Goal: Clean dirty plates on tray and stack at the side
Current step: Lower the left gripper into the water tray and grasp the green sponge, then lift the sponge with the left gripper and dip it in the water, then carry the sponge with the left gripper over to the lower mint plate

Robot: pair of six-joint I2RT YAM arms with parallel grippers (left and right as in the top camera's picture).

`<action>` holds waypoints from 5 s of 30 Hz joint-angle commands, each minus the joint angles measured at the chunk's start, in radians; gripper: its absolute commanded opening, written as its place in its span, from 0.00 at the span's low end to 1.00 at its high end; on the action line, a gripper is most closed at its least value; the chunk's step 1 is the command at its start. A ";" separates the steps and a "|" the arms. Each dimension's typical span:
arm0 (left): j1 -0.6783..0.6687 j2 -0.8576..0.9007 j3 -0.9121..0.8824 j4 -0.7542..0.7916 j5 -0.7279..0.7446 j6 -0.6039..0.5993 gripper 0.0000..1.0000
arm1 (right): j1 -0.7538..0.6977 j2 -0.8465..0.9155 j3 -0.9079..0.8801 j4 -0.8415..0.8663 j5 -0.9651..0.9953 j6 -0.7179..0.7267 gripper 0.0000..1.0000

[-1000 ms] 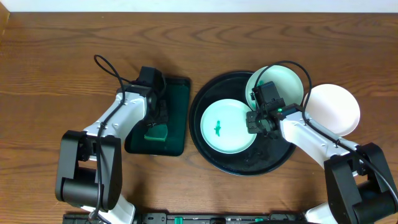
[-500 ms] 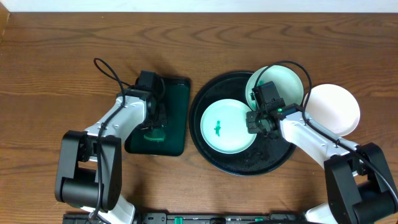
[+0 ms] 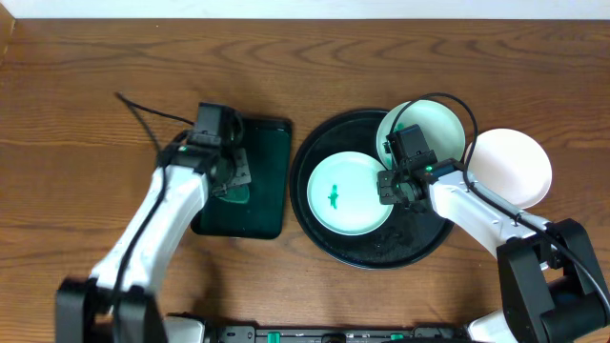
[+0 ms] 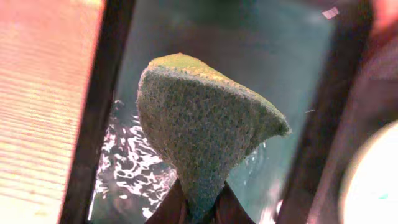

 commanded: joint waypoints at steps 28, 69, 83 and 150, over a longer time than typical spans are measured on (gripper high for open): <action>-0.002 -0.142 0.019 -0.107 -0.005 0.007 0.08 | 0.005 0.008 -0.004 -0.008 -0.005 -0.018 0.01; -0.002 -0.064 -0.056 -0.043 -0.004 0.006 0.07 | 0.005 0.008 -0.004 -0.009 -0.006 -0.018 0.01; -0.001 0.040 -0.043 -0.045 0.039 0.007 0.07 | 0.005 0.008 -0.004 -0.009 -0.010 -0.018 0.01; -0.028 0.114 0.274 -0.290 0.075 0.007 0.07 | 0.005 0.008 -0.004 -0.009 -0.013 -0.018 0.01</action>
